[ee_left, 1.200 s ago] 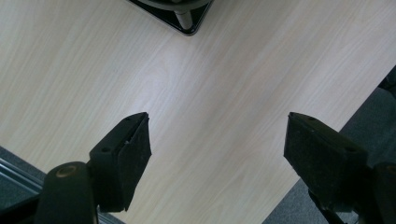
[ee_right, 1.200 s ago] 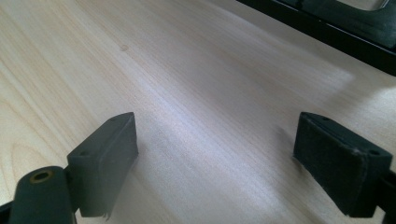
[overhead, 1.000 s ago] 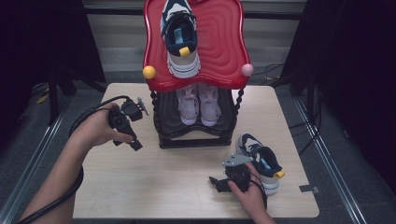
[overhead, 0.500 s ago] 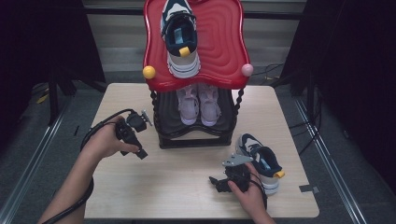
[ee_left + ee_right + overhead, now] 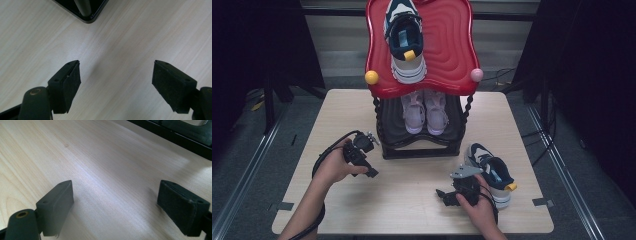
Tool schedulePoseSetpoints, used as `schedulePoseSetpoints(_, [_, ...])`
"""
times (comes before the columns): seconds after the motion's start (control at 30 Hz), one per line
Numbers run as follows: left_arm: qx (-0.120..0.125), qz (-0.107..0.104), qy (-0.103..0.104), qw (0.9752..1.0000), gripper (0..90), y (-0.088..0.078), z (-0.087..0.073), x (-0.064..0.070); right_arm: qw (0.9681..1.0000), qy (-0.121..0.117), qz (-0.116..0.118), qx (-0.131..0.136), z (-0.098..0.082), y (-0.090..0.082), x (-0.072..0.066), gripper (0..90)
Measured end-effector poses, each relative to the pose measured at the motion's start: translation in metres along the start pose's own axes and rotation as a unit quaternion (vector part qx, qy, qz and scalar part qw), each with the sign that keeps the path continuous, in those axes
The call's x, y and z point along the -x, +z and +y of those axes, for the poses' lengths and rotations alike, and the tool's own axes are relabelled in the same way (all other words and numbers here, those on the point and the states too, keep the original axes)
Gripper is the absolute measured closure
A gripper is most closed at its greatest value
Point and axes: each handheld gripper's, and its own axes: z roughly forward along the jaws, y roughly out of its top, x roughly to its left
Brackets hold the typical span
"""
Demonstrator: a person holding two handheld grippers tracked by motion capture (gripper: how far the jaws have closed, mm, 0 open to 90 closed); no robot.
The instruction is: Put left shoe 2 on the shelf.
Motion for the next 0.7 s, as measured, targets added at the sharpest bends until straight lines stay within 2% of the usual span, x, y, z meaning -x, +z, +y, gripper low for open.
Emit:
schedulePoseSetpoints(0.23, [0.038, 0.008, -0.021, 0.9990, 21.6, 0.016, -0.007, -0.002, 1.0000, 0.000, -0.001, -0.001, 0.000, 0.000, 0.000, 13.1])
schedulePoseSetpoints(0.5, [0.078, 0.019, -0.042, 0.9959, 19.4, 0.036, -0.018, -0.002, 1.0000, 0.000, 0.000, 0.000, 0.000, 0.000, 0.000, 13.1])
schedulePoseSetpoints(0.7, [0.090, 0.012, -0.057, 0.9943, 18.3, 0.047, -0.025, -0.002, 1.0000, 0.000, 0.000, 0.000, 0.000, 0.000, 0.000, 13.1])
